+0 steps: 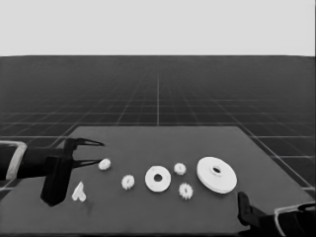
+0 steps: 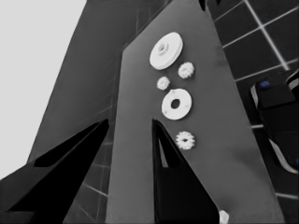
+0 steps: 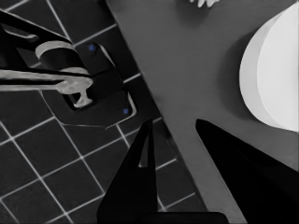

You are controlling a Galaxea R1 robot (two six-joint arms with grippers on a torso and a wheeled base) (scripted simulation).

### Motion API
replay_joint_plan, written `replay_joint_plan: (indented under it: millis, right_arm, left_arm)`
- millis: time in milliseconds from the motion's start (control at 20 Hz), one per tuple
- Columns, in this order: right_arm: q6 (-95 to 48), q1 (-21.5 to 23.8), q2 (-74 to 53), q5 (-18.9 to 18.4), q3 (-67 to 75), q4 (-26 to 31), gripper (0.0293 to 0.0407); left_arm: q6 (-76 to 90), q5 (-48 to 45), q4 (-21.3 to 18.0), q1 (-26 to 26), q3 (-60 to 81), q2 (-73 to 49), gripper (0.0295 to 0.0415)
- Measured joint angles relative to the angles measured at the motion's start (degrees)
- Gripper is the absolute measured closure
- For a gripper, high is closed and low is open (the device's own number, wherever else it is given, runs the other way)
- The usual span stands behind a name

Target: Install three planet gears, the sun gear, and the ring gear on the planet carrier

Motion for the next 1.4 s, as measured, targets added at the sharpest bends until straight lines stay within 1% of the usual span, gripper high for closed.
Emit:
replay_joint_plan:
  millis: [50,100,150,200,250,300,350,400,450,500,550,650,700,750,800,850,950,1200,1300,1400]
  right_arm:
    - [-0.19,-3.1,0.78,1.33,3.03,4.33,0.0407]
    - [-0.11,-1.93,0.46,0.77,1.69,2.55,0.0392]
    - [-0.07,-1.25,0.26,0.45,0.9,1.51,0.0363]
    - [-0.04,-0.86,0.15,0.25,0.45,0.89,0.0332]
    - [-0.02,-0.63,0.08,0.14,0.19,0.53,0.032]
    - [-0.01,-0.5,0.05,0.08,0.04,0.32,0.0317]
    - [-0.01,-0.42,0.02,0.04,-0.05,0.2,0.0316]
    - [0.0,-0.38,0.01,0.02,-0.09,0.13,0.0315]
    - [0.0,-0.36,0.0,0.0,-0.12,0.09,0.0315]
    - [0.0,-0.34,0.0,0.0,-0.14,0.06,0.0315]
    - [0.0,-0.33,0.0,-0.01,-0.15,0.05,0.0315]
    - [0.0,-0.33,0.0,-0.01,-0.16,0.03,0.0315]
    - [0.0,-0.32,0.0,-0.01,-0.16,0.03,0.0315]
    - [0.0,-0.32,0.0,-0.01,-0.16,0.03,0.0315]
    - [0.0,-0.32,0.0,-0.01,-0.16,0.03,0.0315]
    - [0.0,-0.32,0.0,-0.01,-0.16,0.03,0.0315]
    - [0.0,-0.32,0.0,-0.01,-0.16,0.03,0.0315]
    - [0.0,-0.32,0.0,-0.01,-0.16,0.03,0.0315]
    - [0.0,-0.32,0.0,-0.01,-0.16,0.03,0.0315]
    - [0.0,-0.32,0.0,-0.01,-0.16,0.03,0.0315]
  left_arm:
    - [-0.15,2.82,-4.2,4.05,4.08,-0.16,0.0415]
    - [-0.09,1.69,-2.5,2.56,2.45,-0.1,0.0414]
    - [-0.05,1.02,-1.48,1.65,1.44,-0.08,0.0396]
    - [-0.03,0.62,-0.88,1.12,0.85,-0.06,0.0364]
    - [-27.88,25.68,26.97,13.32,1.28,14.52,0.0335]
    - [-56.52,52.55,29.12,18.62,-6.04,32.34,0.0315]
    - [-79.88,56.3,16.12,19.22,-18.09,41.15,0.0307]
    - [-90.17,54.3,6.6,19.36,-28.28,44.42,0.0314]
    - [-94.37,52.08,0.9,19.6,-35.51,46.07,0.032]
    - [-96.09,50.69,-2.53,19.82,-40.31,47.16,0.0323]
    - [-96.79,49.91,-4.59,19.98,-43.42,47.88,0.0325]
    - [-97.13,49.22,-6.57,20.13,-46.64,48.67,0.0326]
    - [-97.14,49.08,-7.01,20.17,-47.42,48.86,0.0326]
    - [-95.89,47.65,-2.22,24.96,-49.96,49.57,0.0326]
    - [-94.82,46.49,0.42,28.32,-52.19,50.22,0.0326]
    - [-94.04,45.66,1.82,30.1,-53.83,50.73,0.0326]
    - [-93.23,44.78,3.03,31.59,-55.55,51.27,0.0326]
    - [-92.83,44.32,3.59,32.23,-56.41,51.54,0.0326]
    - [-92.81,44.3,3.62,32.25,-56.45,51.55,0.0397]
    - [-92.81,44.3,3.63,32.23,-56.46,51.56,0.0398]
